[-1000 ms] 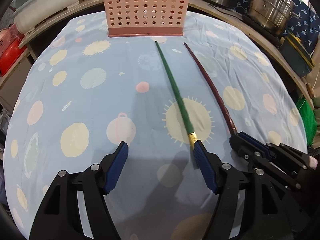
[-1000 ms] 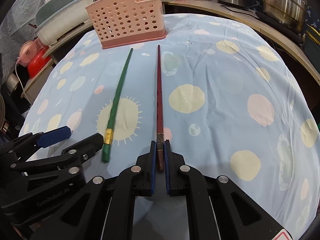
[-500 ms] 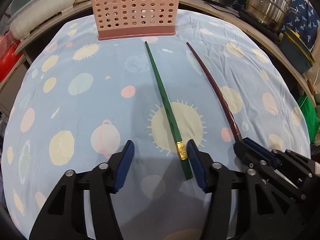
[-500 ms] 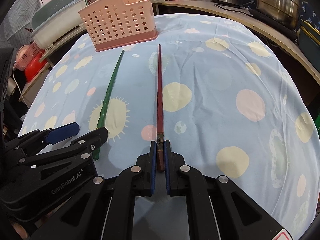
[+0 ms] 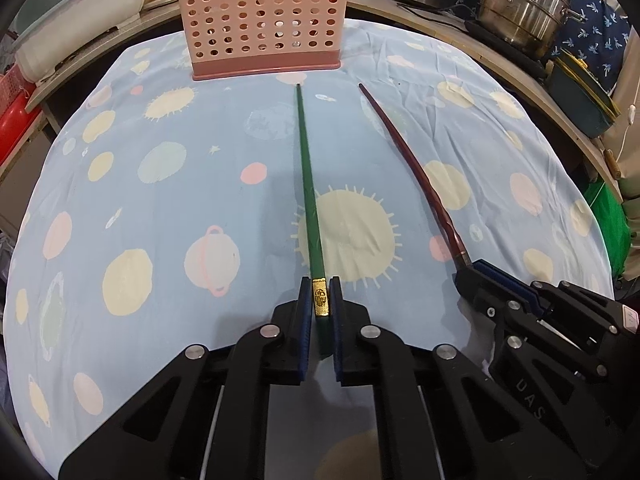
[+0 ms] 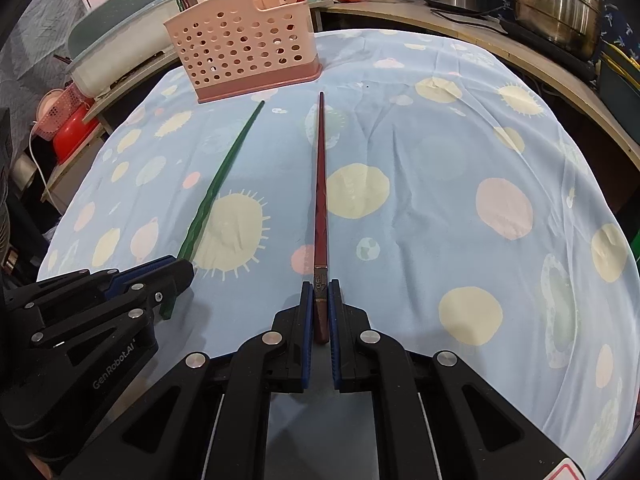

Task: Organize utensils
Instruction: 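Lift both chopsticks and carry them over the pink caddy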

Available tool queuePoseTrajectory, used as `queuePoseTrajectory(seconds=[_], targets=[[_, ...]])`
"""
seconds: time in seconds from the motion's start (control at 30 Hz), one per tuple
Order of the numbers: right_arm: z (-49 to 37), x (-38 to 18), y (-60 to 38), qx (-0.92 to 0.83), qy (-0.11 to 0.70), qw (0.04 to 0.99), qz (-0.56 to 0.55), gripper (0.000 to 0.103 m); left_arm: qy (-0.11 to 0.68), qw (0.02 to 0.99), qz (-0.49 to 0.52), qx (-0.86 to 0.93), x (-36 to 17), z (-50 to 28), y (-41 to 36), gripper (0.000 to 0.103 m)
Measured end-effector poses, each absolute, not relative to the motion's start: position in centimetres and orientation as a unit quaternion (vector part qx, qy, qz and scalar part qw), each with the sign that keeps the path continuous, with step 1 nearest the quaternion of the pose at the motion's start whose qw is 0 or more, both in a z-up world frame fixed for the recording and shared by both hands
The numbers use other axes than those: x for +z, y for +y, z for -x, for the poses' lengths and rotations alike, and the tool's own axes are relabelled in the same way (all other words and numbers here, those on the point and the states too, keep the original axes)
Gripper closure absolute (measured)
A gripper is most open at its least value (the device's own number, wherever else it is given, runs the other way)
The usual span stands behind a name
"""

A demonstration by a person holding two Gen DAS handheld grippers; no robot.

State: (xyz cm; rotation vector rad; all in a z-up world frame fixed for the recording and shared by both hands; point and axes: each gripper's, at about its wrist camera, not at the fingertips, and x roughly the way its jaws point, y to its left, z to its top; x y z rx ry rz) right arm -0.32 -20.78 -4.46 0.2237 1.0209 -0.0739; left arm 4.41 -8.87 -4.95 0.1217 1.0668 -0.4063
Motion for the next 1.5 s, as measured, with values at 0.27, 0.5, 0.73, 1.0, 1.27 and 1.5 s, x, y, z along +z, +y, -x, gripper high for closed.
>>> queuePoseTrajectory(seconds=[0.27, 0.5, 0.73, 1.0, 1.27, 1.5], targets=[[1.6, -3.7, -20.5, -0.031, 0.479, 0.870, -0.108, 0.096, 0.505, 0.839, -0.042, -0.196, -3.8, -3.4, -7.5, 0.096], [2.9, -1.1, -20.5, -0.024, 0.459, 0.881, -0.111, 0.096, 0.479, 0.856, -0.032, -0.193, -0.3, -2.1, -5.2, 0.096], [3.8, 4.3, -21.4, -0.021, 0.406, 0.906, -0.116, 0.096, 0.436, 0.880, -0.011, -0.188, 4.6, -1.3, -2.9, 0.096], [2.8, 10.8, -21.7, -0.006, 0.339, 0.935, -0.101, 0.096, 0.380, 0.906, -0.001, -0.187, 10.4, -2.0, -1.9, 0.096], [-0.1, 15.6, -21.6, 0.021, 0.293, 0.951, -0.096, 0.096, 0.327, 0.924, 0.003, -0.199, 15.9, -4.9, -2.5, 0.096], [-4.0, 19.5, -22.4, 0.037, 0.258, 0.960, -0.101, 0.096, 0.287, 0.936, 0.006, -0.204, 20.7, -9.2, -3.0, 0.096]])
